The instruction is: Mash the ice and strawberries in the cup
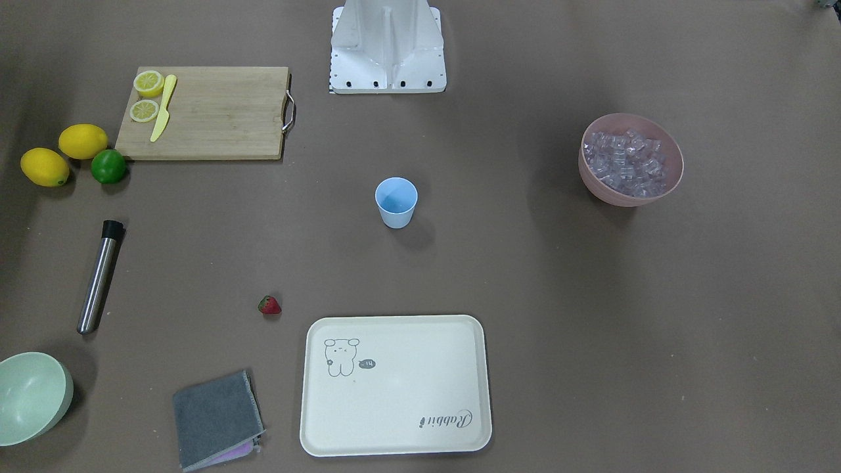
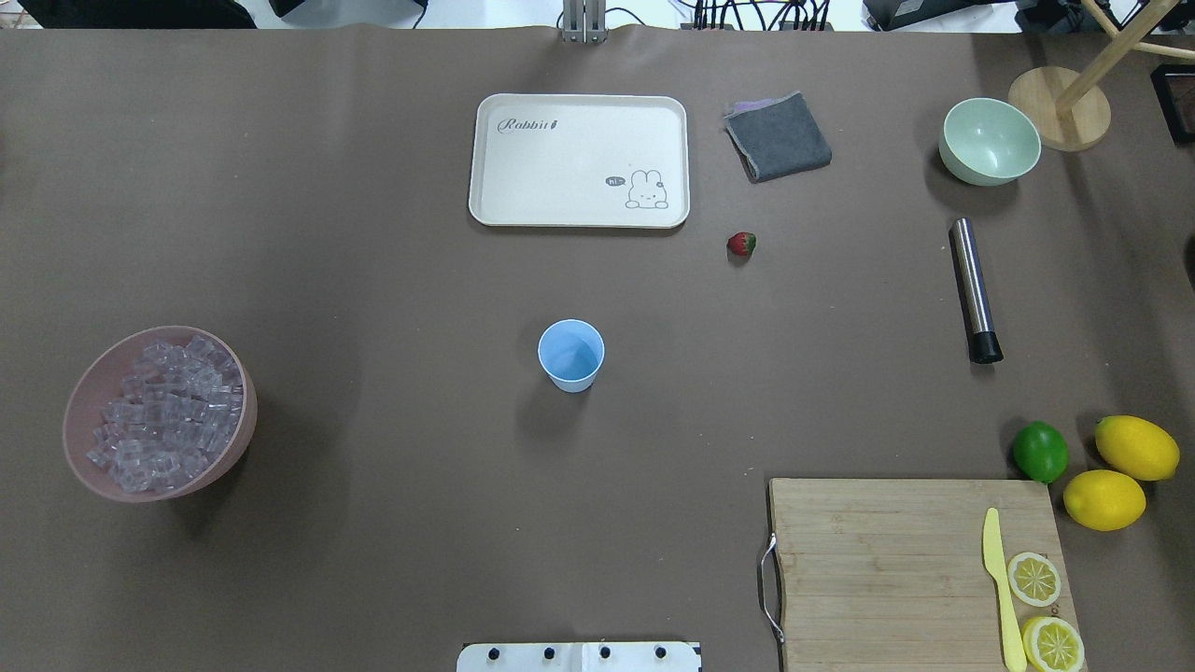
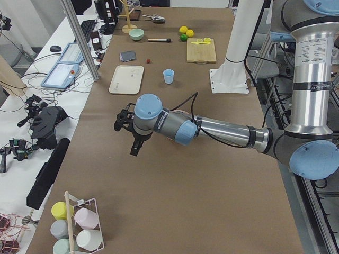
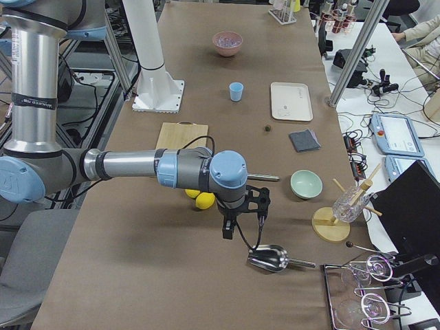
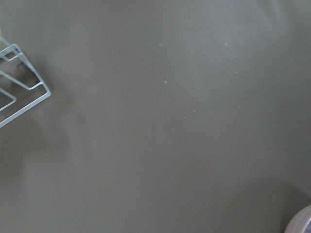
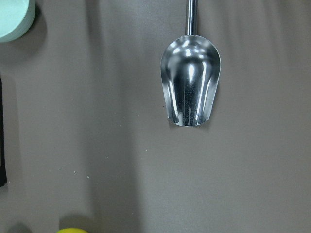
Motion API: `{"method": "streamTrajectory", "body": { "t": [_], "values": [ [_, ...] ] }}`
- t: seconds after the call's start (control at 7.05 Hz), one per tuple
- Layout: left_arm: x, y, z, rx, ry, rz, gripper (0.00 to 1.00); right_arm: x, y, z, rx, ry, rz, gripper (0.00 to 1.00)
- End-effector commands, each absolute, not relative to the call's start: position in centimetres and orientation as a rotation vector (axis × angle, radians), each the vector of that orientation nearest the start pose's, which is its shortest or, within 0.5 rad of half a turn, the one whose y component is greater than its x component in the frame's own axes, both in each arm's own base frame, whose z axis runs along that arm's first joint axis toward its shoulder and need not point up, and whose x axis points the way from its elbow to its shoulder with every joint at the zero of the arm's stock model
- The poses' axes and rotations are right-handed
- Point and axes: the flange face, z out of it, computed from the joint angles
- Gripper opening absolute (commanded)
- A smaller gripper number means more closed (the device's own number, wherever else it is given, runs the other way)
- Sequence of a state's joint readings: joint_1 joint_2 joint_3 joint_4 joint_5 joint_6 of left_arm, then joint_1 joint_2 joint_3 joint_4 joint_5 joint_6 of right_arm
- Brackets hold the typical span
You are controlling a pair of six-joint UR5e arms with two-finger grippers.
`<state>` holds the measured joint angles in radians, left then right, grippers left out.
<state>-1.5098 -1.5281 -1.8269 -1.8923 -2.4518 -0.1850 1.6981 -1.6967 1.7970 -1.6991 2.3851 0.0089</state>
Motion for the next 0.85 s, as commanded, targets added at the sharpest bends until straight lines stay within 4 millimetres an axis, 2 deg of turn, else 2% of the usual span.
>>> {"method": "streamTrajectory", "body": {
  "t": [0.0, 0.14, 0.28, 0.43, 0.57, 0.71],
  "values": [
    [3.3, -48.3, 46.6, 0.44, 0.911, 0.072, 0.98, 11.5, -42.3, 61.7, 0.02, -0.822, 0.14, 1.0],
    [5.5, -48.3, 46.3, 0.444, 0.887, 0.09, 0.98, 11.5, -42.3, 61.7, 0.02, -0.822, 0.141, 1.0],
    [8.5, -47.6, 44.7, 0.47, 0.86, 0.114, 0.98, 11.5, -42.3, 61.6, 0.021, -0.823, 0.141, 1.0],
    [11.9, -46.0, 43.2, 0.47, 0.859, 0.135, 0.98, 11.5, -42.3, 61.6, 0.021, -0.823, 0.141, 1.0],
    [14.4, -44.5, 42.0, 0.481, 0.86, 0.183, 0.98, 11.5, -42.4, 61.5, 0.025, -0.826, 0.138, 1.0],
    [16.2, -43.2, 41.7, 0.468, 0.874, 0.23, 0.98, 11.5, -42.4, 61.5, 0.025, -0.826, 0.138, 1.0]
  ]
}}
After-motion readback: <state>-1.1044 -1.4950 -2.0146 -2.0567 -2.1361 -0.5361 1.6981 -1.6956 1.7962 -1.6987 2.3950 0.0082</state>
